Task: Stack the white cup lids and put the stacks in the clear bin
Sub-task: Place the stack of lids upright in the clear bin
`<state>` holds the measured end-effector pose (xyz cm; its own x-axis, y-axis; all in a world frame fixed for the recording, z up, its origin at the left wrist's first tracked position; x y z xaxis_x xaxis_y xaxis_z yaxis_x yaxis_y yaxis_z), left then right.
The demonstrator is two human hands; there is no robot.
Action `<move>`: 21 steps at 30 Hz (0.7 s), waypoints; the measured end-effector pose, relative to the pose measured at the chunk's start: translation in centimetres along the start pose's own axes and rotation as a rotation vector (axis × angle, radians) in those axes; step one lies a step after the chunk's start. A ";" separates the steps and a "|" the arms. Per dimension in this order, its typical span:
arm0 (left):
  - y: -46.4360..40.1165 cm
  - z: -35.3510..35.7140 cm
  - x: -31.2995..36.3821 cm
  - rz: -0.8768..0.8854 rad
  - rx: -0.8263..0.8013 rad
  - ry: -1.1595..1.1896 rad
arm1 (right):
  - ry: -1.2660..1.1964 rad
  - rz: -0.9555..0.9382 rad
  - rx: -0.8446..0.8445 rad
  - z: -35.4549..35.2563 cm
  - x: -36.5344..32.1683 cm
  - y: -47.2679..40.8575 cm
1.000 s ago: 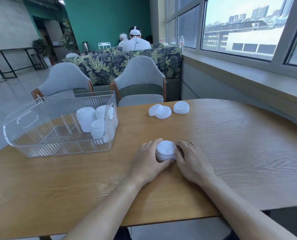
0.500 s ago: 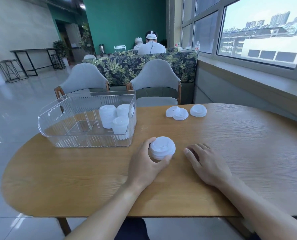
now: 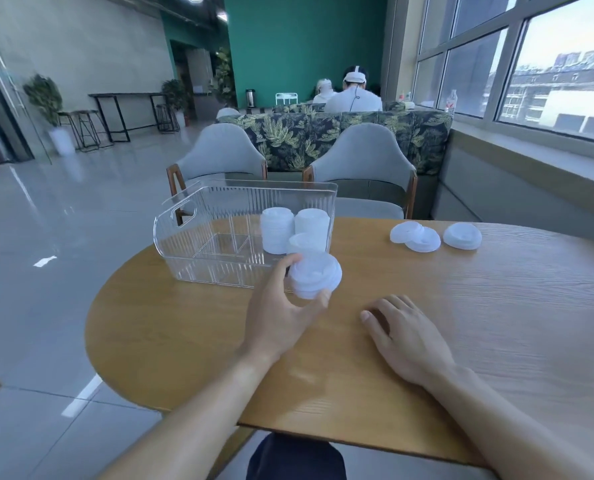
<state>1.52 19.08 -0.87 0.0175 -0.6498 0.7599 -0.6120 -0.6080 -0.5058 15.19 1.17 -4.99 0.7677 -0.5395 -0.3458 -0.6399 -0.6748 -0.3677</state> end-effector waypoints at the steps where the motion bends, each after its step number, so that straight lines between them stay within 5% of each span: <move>1: -0.6 -0.4 -0.2 0.002 0.011 -0.004 | -0.005 -0.005 -0.003 0.3 -0.5 -0.4; 11: -7.7 0.0 -2.1 -0.034 -0.058 -0.107 | -0.011 0.014 0.007 3.1 -2.2 -4.4; 21: -13.3 2.5 -4.2 -0.147 -0.295 -0.223 | -0.008 0.018 0.005 4.7 -2.5 -7.7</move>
<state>11.53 28.77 1.59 0.2733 -0.6683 0.6919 -0.7904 -0.5660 -0.2344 18.02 10.07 -5.30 0.7556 -0.5478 -0.3592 -0.6540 -0.6622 -0.3657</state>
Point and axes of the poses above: each hand's wrist, its own y-axis away from the middle knuckle, its own z-axis out of the palm, x = y × z, the point moved 5 cm from there along -y, towards the middle knuckle
